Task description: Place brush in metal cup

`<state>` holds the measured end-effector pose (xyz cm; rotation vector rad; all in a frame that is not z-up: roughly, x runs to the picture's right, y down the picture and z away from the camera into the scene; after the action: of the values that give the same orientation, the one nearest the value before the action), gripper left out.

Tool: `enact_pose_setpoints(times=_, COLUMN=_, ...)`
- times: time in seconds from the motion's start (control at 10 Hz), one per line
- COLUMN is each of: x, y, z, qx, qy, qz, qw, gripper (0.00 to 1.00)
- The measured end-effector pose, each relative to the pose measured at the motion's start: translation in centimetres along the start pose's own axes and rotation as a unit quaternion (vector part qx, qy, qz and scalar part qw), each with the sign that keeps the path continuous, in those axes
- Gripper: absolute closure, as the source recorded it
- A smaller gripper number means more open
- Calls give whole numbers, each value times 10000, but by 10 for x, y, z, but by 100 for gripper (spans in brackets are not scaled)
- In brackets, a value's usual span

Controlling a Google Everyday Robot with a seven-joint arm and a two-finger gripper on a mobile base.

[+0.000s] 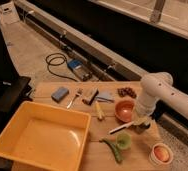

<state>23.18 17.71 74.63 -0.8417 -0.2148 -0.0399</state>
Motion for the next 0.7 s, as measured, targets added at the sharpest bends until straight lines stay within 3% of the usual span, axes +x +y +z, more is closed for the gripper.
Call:
enact_pose_setpoints(times=0.3, x=-1, y=0, z=13, qx=-103, qy=-188, qz=78, qw=9997, gripper=59)
enact_pose_setpoints(times=0.5, x=-1, y=-3, z=18, qx=-149, qy=-288, qz=115, qw=9994, gripper=37)
enact_pose_setpoints(times=0.7, x=-1, y=-6, z=19, qx=-160, qy=-328, qz=109, qw=9993, gripper=28)
